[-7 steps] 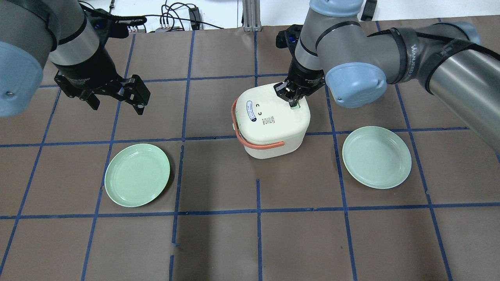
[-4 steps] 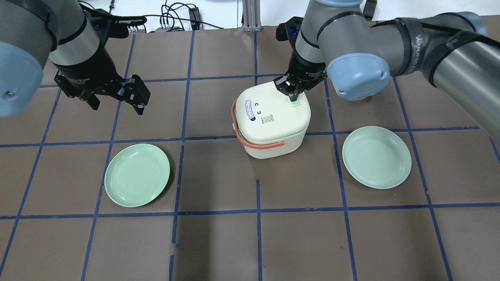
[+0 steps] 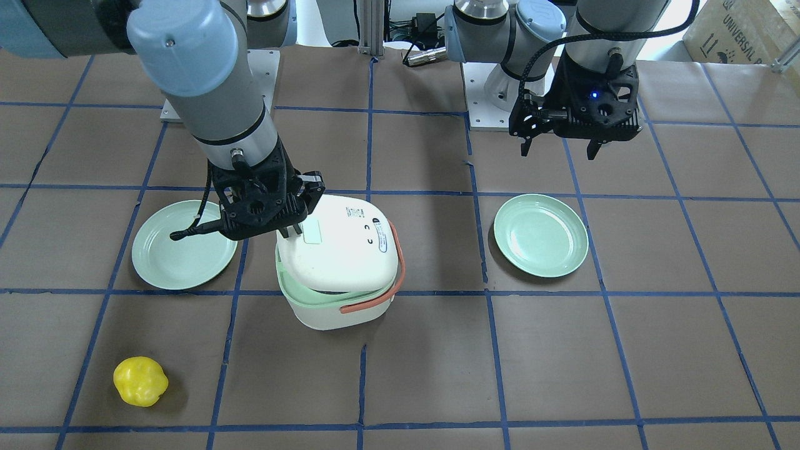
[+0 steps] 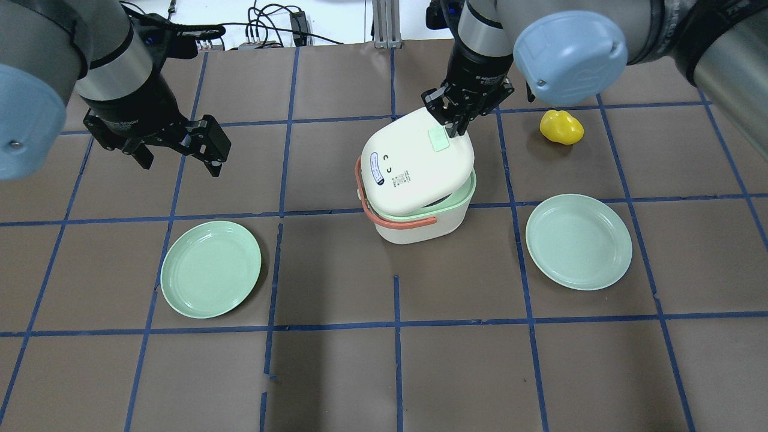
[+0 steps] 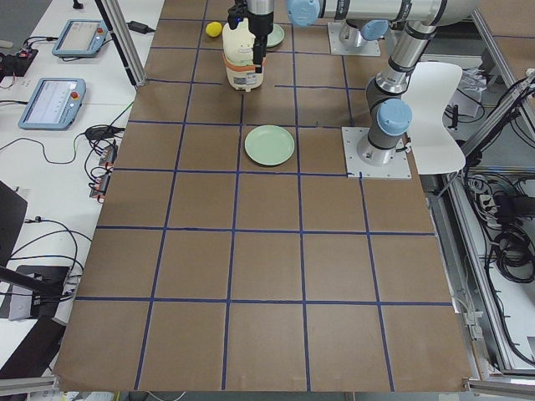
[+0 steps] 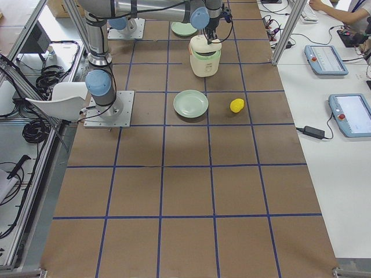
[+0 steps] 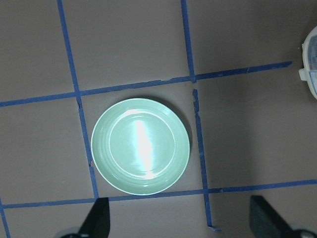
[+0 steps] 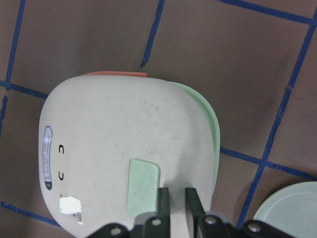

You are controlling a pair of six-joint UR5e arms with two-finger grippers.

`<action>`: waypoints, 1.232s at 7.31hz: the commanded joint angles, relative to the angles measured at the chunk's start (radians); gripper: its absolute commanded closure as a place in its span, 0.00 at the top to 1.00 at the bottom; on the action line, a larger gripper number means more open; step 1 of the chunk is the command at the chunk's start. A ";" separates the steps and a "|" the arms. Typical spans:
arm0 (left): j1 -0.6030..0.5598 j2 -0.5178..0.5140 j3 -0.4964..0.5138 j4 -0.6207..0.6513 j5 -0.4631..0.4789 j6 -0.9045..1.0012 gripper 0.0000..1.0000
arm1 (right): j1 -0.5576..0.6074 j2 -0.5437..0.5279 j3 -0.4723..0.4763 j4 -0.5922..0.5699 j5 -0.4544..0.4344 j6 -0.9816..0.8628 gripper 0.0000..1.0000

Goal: Press rice cooker button
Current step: 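Lift the right gripper away as the cooker lid springs open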

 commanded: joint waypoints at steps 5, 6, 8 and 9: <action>0.000 0.000 0.000 0.000 0.000 0.000 1.00 | -0.094 -0.016 -0.111 0.027 -0.138 0.002 1.00; 0.000 0.000 0.000 0.000 0.000 0.000 1.00 | -0.113 -0.018 -0.094 0.023 -0.136 0.002 1.00; 0.000 0.000 0.000 0.000 0.000 0.000 1.00 | -0.134 -0.022 -0.037 -0.017 -0.115 0.004 1.00; 0.000 0.000 0.000 0.000 0.000 0.000 1.00 | -0.134 -0.053 -0.001 -0.019 -0.105 0.011 1.00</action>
